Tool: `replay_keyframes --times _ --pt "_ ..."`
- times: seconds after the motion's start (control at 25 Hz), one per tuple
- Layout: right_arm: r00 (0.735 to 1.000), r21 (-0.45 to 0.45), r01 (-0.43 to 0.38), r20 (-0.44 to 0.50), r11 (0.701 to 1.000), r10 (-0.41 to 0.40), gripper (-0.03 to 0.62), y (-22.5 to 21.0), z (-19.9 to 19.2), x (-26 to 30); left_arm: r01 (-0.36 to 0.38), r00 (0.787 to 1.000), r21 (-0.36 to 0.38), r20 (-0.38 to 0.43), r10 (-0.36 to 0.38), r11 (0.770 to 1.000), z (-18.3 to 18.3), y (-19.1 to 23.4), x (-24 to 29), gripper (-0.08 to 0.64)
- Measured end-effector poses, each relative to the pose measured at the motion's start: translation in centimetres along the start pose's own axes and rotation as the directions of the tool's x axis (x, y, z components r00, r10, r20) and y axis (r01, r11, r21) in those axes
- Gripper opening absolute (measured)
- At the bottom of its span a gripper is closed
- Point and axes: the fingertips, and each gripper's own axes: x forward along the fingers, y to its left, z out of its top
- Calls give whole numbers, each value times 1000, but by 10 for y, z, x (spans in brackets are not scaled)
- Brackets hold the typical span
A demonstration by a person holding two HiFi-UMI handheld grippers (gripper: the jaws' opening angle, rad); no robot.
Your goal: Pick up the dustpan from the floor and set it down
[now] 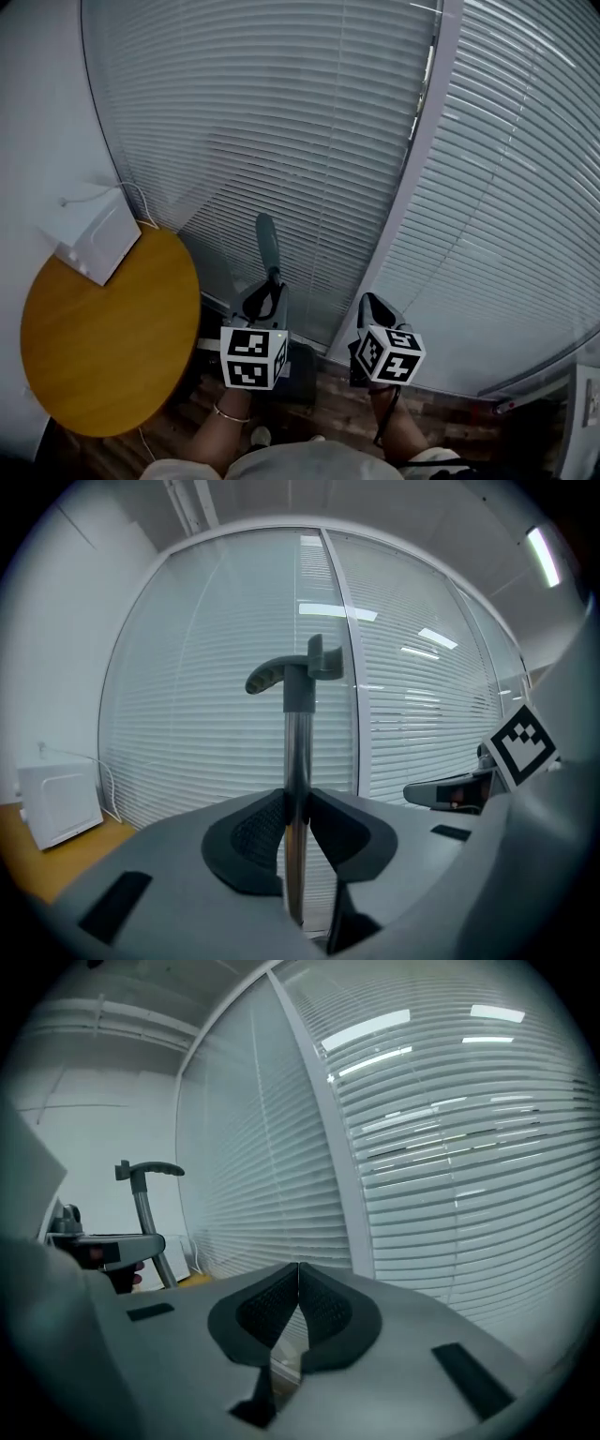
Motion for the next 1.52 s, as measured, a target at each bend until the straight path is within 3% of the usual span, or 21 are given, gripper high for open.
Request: replay_keyframes --times 0.2,0.4,0.72,0.92,1.52 --pt "991 -2 -123 -58 992 122 32 21 -13 22 -109 994 -16 4 109 994 0 14 -20 92" --pt "971 -3 -221 -98 975 220 32 47 -28 37 -222 975 -27 4 222 975 -8 31 -42 92" --pt "948 -49 -297 -133 954 288 32 88 -27 38 -296 955 -52 -19 295 954 -17 58 -71 92" --pt "943 -64 -314 -138 947 303 32 109 -27 46 -312 950 -63 -28 311 948 -26 73 -79 92" --pt "941 -93 -309 -176 946 290 32 153 -60 79 -263 965 -74 -45 260 962 -62 111 -76 92"
